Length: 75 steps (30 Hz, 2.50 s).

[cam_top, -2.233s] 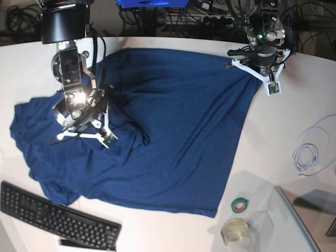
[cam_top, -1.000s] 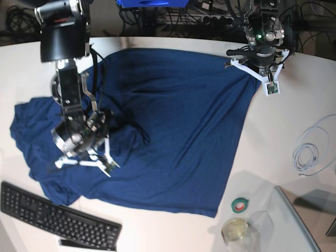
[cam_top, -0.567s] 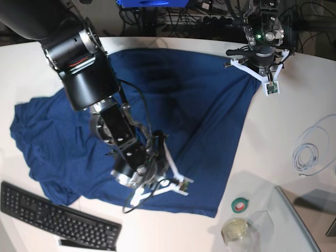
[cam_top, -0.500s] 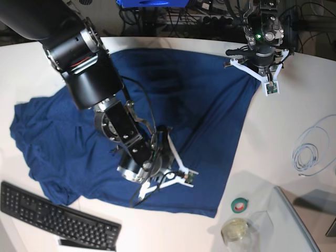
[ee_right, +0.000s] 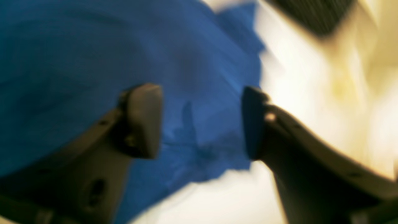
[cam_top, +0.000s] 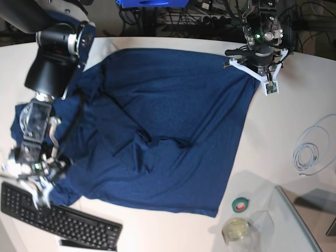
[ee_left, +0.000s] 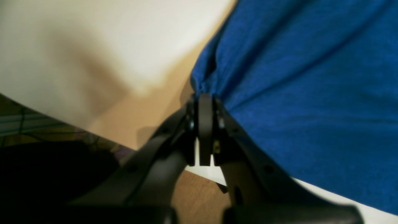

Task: Layout the t-shirt on the table in an organized manner, then fold the t-shirt properly
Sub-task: 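Grasp the shoulder corner with the right gripper and pull it outward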

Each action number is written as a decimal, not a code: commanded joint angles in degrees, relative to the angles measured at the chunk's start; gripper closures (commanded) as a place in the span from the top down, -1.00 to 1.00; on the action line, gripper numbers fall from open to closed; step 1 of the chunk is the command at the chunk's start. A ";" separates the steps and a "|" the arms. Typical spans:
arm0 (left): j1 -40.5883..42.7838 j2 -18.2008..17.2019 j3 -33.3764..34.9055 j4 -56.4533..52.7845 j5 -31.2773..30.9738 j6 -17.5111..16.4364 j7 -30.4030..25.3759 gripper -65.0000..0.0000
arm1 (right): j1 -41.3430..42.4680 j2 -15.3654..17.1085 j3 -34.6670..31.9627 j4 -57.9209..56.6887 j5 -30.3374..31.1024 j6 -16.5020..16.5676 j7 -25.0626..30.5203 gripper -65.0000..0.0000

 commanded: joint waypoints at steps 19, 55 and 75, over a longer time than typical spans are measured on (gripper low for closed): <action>-0.54 -0.51 -0.22 0.65 0.56 0.30 -0.86 -1.00 | -1.33 3.04 9.09 -16.45 2.10 -21.99 8.99 0.10; -0.45 -0.59 -0.31 1.09 0.56 0.30 -0.86 -1.00 | -17.86 1.63 9.18 3.15 9.22 -20.76 2.93 -1.00; 0.25 -1.74 -6.29 1.18 0.65 0.04 -0.77 -1.00 | -28.85 7.79 11.20 2.10 17.66 -20.32 2.93 -1.00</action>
